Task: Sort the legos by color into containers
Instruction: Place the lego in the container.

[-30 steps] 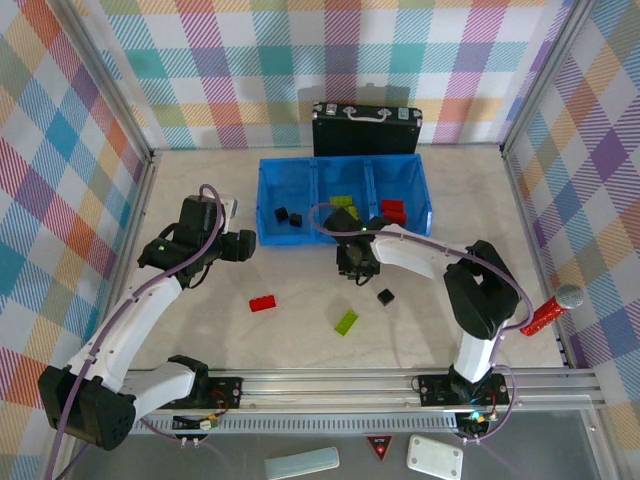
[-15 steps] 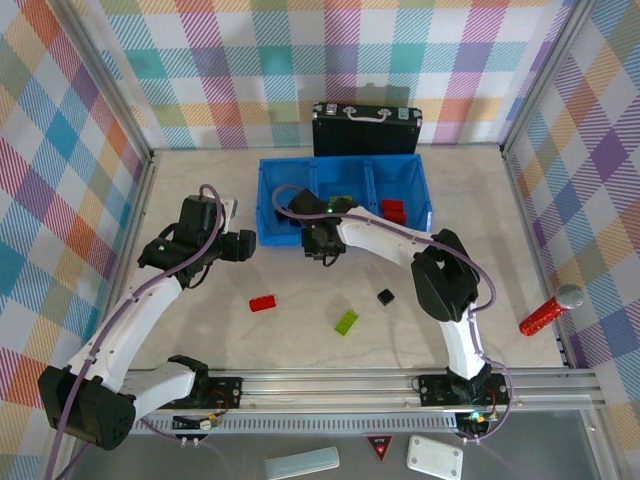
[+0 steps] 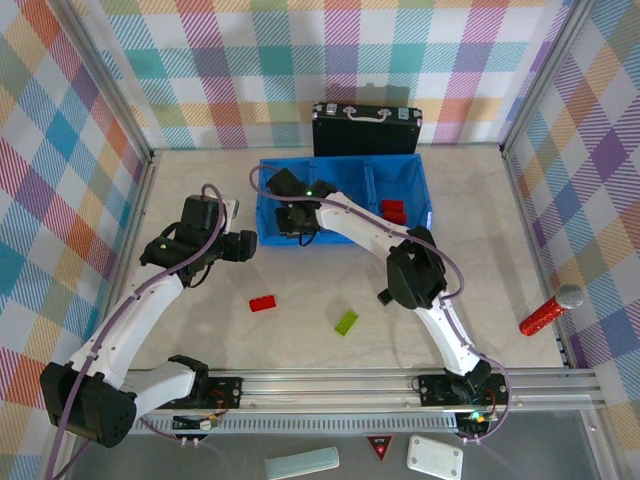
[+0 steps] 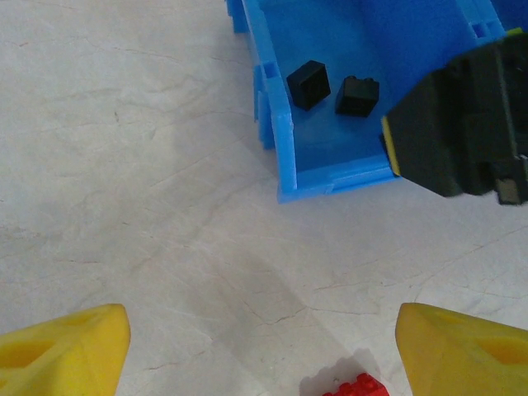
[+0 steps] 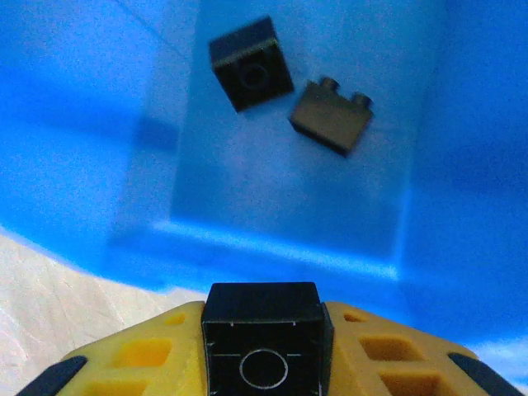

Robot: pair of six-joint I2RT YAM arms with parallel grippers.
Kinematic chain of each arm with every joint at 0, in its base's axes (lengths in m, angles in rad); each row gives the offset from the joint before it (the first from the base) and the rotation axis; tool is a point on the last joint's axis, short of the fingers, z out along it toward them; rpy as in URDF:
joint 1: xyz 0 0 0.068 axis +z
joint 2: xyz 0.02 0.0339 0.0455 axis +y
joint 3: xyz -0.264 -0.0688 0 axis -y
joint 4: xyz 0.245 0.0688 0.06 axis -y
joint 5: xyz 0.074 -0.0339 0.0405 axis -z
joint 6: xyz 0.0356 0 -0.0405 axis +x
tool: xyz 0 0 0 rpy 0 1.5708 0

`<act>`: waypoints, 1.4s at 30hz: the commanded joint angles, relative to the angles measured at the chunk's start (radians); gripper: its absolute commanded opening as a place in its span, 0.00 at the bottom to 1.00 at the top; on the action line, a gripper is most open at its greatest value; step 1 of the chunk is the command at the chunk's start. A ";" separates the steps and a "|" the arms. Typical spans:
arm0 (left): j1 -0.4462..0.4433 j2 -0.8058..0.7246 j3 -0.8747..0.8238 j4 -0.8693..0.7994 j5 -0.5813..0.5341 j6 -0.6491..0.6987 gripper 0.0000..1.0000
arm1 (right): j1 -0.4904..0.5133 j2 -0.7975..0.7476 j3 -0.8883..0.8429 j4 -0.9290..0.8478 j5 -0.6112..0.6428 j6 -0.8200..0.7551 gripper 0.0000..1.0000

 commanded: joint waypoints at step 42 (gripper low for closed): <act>0.013 0.037 0.015 -0.002 0.019 0.010 0.82 | -0.046 0.235 0.292 0.074 -0.163 -0.024 0.45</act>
